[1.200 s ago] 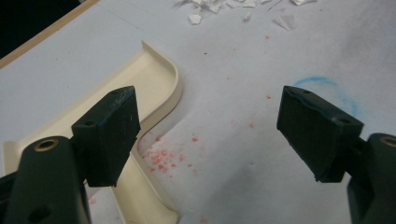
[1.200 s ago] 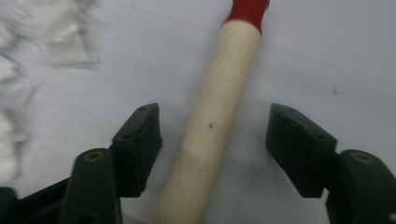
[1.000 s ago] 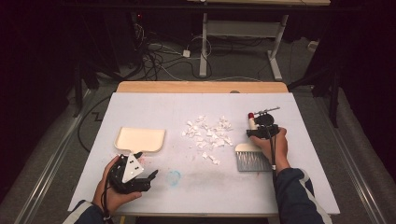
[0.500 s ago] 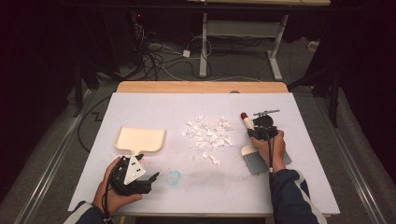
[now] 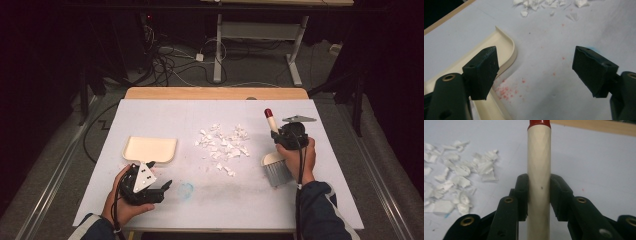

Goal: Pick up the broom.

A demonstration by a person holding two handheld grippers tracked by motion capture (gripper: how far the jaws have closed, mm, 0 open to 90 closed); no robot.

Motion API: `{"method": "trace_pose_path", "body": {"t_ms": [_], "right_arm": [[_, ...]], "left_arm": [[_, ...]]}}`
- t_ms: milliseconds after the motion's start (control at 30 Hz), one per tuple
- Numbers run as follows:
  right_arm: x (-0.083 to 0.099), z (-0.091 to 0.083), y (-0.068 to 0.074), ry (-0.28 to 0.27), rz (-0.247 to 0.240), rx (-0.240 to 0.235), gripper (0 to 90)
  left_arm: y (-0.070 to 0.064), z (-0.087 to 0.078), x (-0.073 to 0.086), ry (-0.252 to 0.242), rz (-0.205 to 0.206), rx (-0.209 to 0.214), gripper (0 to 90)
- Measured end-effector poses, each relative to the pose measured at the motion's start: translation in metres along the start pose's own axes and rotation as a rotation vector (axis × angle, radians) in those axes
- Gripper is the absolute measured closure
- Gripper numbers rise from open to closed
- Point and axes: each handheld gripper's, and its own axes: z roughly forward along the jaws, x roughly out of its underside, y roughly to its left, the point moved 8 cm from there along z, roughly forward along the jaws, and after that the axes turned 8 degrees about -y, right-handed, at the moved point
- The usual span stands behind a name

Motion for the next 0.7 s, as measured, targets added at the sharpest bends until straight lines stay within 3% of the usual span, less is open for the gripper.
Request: {"method": "trace_pose_path", "body": {"t_ms": [200,267,367,533,633,667,700], "right_arm": [[-0.015,-0.031,0.001,-0.102,0.008,-0.039,70.5],[-0.02,-0.043,0.002,-0.135,0.007,-0.048,70.6],[-0.027,-0.059,0.004,-0.18,0.011,-0.071,70.7],[-0.04,-0.079,0.015,-0.249,0.002,-0.089,70.7],[-0.048,-0.092,0.03,-0.292,-0.029,-0.106,70.6],[-0.05,-0.096,0.036,-0.304,-0.04,-0.112,70.6],[-0.052,-0.1,0.043,-0.314,-0.047,-0.118,70.6]], "left_arm": [[-0.007,0.005,-0.026,-0.058,-0.041,0.037,21.3],[-0.015,0.011,-0.052,-0.096,-0.017,0.067,21.6],[-0.028,0.019,-0.083,-0.156,-0.031,0.127,22.2],[-0.07,0.045,-0.122,-0.191,-0.03,0.261,22.5],[-0.101,0.061,-0.14,-0.198,-0.01,0.33,22.8],[-0.101,0.061,-0.14,-0.198,-0.01,0.33,22.9],[-0.118,0.071,-0.151,-0.212,-0.005,0.351,23.6]]}}
